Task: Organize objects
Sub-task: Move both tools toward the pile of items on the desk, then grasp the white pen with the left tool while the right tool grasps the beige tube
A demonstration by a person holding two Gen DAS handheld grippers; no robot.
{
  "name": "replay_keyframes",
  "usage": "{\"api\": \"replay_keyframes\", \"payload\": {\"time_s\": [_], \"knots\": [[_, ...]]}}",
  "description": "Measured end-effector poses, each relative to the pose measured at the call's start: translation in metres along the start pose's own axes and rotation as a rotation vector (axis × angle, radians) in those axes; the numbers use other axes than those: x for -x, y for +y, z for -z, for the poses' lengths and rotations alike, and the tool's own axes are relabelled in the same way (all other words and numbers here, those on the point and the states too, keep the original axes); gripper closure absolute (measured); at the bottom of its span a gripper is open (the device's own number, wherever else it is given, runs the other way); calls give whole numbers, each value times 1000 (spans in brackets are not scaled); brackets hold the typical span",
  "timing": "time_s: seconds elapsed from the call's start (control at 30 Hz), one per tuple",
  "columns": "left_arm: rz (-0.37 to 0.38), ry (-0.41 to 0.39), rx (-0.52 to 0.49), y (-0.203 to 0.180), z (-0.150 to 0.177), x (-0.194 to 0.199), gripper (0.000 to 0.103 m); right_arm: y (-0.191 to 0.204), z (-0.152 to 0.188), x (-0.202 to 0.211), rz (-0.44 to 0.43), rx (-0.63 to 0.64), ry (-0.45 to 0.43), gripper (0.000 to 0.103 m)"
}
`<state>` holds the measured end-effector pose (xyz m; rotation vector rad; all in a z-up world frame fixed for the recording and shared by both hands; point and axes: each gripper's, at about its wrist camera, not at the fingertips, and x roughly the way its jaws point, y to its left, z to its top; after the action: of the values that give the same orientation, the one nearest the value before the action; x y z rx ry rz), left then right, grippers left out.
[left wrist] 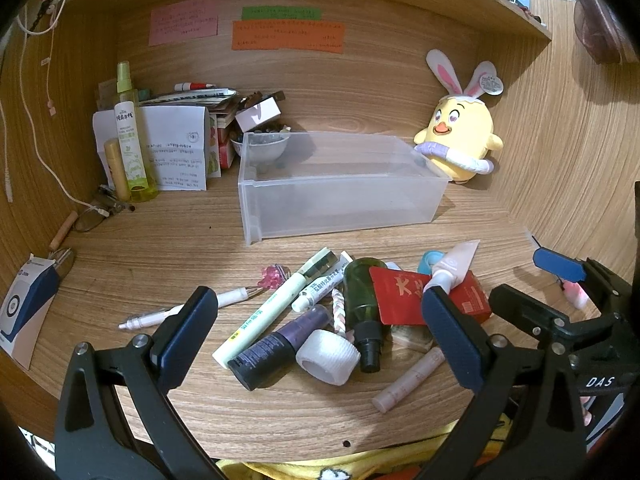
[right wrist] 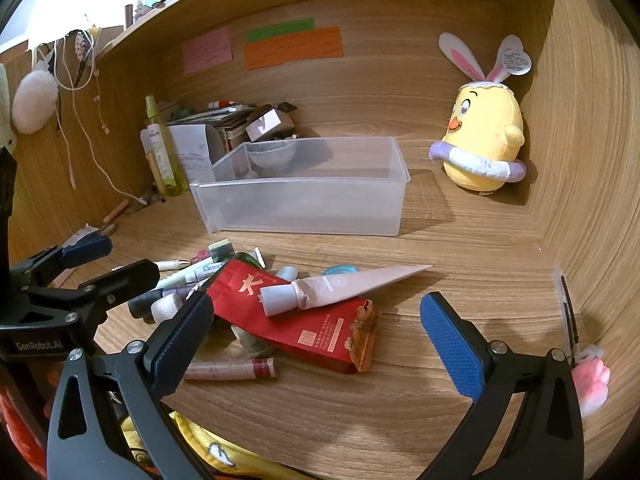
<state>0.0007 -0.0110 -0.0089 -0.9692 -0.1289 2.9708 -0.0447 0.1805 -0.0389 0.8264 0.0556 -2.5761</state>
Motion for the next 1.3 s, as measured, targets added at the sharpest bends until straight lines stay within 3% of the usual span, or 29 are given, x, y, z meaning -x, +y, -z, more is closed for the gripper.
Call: {"api": "replay_keyframes", "payload": {"time_s": [0.5,0.7,0.83,0.87,0.93,0.97,1.17,1.3], "knots": [[-15,18,-6,2,4,-8,0,-1,2,-8,-11,-2,24,0],[0,31,41,33,4,-11,0,-9,4,-18,-8,-22,60,0],[-34,36,66,61,4,-12,0,-16,3,-24,3,-36,77,0],[-43,38,67,66,4,-12,2,-19,3,-26,4,-41,84,0],[-60,70,63,79,3,-17,20,-24,2,-30,9,-50,96,1],[-65,85,62,84,3,-20,23,-27,2,-32,13,-56,103,1],[-81,169,16,101,5,-47,25,-41,-2,-45,-33,-122,150,1],[-67,238,-1,109,6,-70,25,-46,-5,-60,-73,-167,196,8]]}}
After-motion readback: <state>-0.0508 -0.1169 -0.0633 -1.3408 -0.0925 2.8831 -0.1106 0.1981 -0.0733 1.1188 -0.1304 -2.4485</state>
